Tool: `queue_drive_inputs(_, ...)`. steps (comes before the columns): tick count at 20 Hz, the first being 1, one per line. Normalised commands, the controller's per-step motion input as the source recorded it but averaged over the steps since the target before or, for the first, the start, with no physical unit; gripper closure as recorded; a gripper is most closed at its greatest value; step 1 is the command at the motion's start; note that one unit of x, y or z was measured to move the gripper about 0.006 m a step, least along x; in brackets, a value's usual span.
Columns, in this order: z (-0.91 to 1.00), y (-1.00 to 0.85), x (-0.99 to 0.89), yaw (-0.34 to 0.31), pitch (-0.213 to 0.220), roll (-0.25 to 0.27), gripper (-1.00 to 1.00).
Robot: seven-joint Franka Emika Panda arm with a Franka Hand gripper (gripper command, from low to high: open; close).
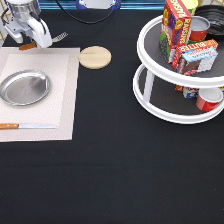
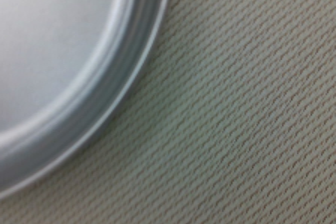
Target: Arrange plate and fork
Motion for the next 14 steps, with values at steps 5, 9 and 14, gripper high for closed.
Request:
queue_drive_inputs(5, 0.00, -0.02, 0.30, -0.258, -0.055, 0.014, 1.00)
queue_drive_inputs(9, 0.00, -0.03, 0.28, -0.262, -0.050, 0.005, 1.00)
queue_drive_inputs(14, -0.09, -0.15, 0.06, -0.262, -0.058, 0.023, 1.00)
